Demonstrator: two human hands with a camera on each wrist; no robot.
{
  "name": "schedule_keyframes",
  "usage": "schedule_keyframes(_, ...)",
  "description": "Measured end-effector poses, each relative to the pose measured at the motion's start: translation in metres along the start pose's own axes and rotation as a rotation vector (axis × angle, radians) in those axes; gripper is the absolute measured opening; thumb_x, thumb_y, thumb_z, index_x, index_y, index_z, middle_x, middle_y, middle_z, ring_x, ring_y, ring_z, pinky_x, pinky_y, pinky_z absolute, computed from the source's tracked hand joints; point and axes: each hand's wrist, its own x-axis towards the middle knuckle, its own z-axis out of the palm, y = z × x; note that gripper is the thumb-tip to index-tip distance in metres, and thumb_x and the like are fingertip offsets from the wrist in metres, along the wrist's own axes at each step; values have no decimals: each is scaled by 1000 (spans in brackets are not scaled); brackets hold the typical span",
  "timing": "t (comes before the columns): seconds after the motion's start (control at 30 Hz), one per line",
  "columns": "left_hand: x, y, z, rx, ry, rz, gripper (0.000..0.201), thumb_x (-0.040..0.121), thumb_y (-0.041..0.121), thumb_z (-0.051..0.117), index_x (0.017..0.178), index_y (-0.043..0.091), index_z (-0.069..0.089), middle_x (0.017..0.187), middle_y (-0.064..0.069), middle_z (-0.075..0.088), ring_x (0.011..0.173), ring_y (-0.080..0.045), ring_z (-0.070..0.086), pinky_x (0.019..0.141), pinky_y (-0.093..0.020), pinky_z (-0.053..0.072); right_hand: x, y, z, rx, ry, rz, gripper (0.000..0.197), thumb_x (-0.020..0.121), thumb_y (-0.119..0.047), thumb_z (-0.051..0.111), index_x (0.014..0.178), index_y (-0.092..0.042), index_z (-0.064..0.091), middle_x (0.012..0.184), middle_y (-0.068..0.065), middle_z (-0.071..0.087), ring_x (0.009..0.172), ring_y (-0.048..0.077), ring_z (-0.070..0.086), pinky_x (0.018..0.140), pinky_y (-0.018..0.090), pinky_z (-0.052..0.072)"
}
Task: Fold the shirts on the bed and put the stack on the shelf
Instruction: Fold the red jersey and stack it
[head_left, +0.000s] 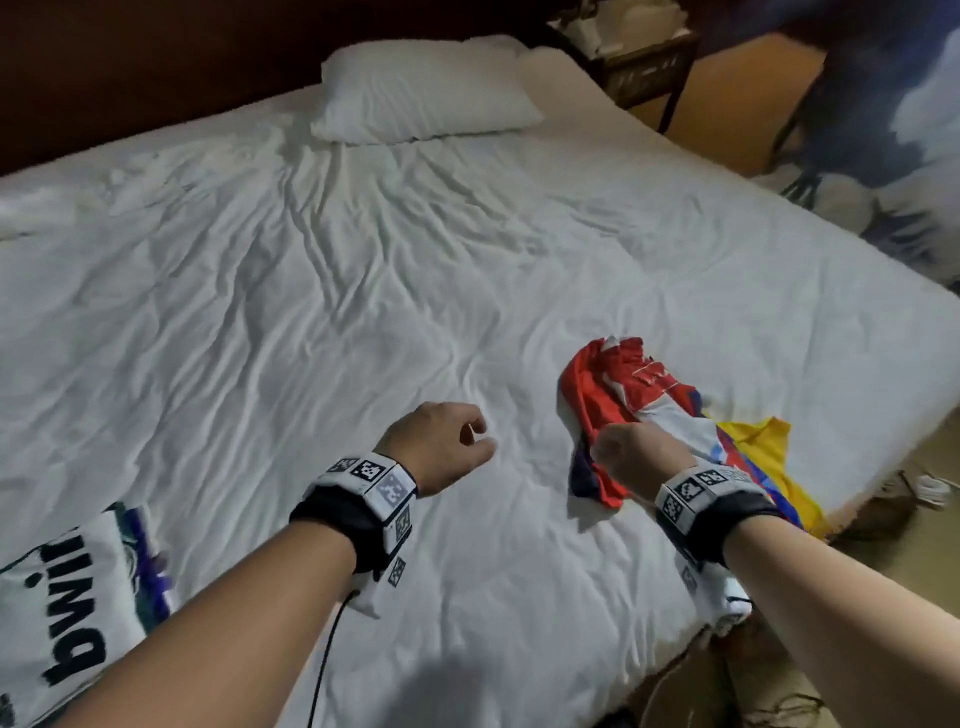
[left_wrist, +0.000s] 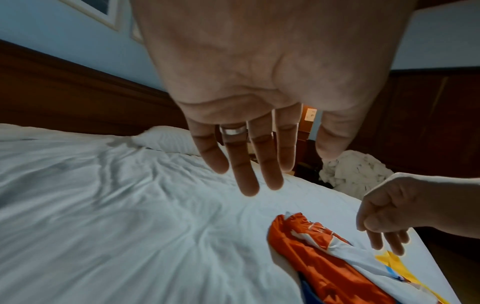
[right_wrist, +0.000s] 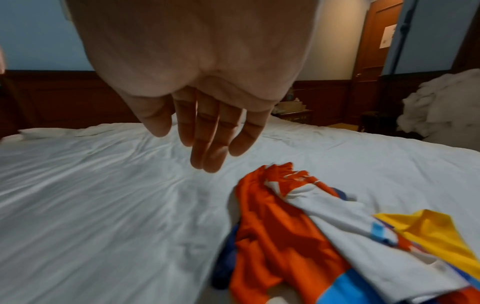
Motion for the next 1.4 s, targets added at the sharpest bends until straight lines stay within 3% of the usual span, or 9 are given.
schedule_keyframes(0.17, 99, 96, 72, -2, -68, -31, 17, 88, 42, 64, 96, 28, 69, 94, 8, 69, 91, -18, 64, 84, -34, 52, 52, 136, -9, -13, -6, 63, 42, 79, -32, 28, 70, -14, 64, 70, 6, 58, 63, 28, 56, 63, 38, 51)
schedule_keyframes(0.43, 204, 125, 145, 119, -105, -170, 13, 89, 40, 61, 85, 28, 63, 85, 7, 64, 89, -22, 63, 81, -34, 52, 115, 212, -11, 52, -94, 44, 30, 95, -35, 54, 118, -17, 63, 121, 5, 58, 113, 29, 57, 88, 36, 48)
schedule_keyframes(0.7, 260, 89, 182, 56, -89, -257, 19, 91, 35, 62, 101, 20, 69, 94, 2, 68, 92, -22, 62, 84, -34, 50, 190, 186, 27, -17, -5, 5, 62, 80, -55, 65, 129, -20, 49, 130, 6, 48, 122, 32, 45, 94, 46, 46)
schedule_keyframes(0.87, 269, 88, 178, -2, -111, -245, 10, 89, 32, 65, 90, 24, 69, 85, 7, 66, 87, -18, 63, 82, -31, 50, 211, 185, 19, -42, -113, -6, 33, 88, -30, 56, 117, -16, 55, 122, 11, 54, 118, 36, 49, 90, 42, 47)
schedule_keyframes(1.0, 263, 106, 146, -54, -62, -205, 8, 90, 33, 64, 86, 27, 68, 81, 11, 65, 84, -16, 63, 78, -30, 49, 213, 184, -39, 148, -127, 67, 12, 95, -27, 50, 91, -19, 59, 94, 8, 63, 95, 32, 62, 73, 32, 45)
schedule_keyframes(1.07, 257, 117, 124, -70, -16, -177, 8, 90, 34, 64, 86, 28, 67, 81, 12, 64, 83, -16, 62, 77, -30, 49, 208, 174, -79, 223, -109, 71, 24, 95, -21, 50, 72, -23, 51, 76, 0, 57, 81, 28, 60, 67, 29, 42)
schedule_keyframes(1.17, 237, 136, 86, -87, 57, -147, 6, 90, 37, 64, 91, 31, 64, 85, 13, 64, 85, -16, 62, 78, -29, 49, 193, 142, -141, 141, -135, -43, 21, 86, -6, 51, 75, -23, 56, 84, 3, 61, 83, 26, 59, 68, 29, 44)
schedule_keyframes(1.27, 205, 151, 46, -112, 146, -84, 22, 91, 37, 65, 110, 27, 66, 95, 9, 67, 91, -19, 63, 84, -32, 51, 160, 91, -194, 16, -99, -173, 23, 78, -3, 50, 89, -11, 69, 94, 9, 67, 90, 28, 62, 73, 31, 52)
schedule_keyframes(1.4, 144, 160, -6, -106, 235, 38, 65, 88, 38, 71, 146, 24, 45, 132, -1, 58, 106, -24, 59, 97, -35, 48, 83, 13, -248, -54, 83, -357, 16, 82, -17, 53, 68, -18, 59, 70, -2, 58, 72, 23, 56, 61, 27, 45)
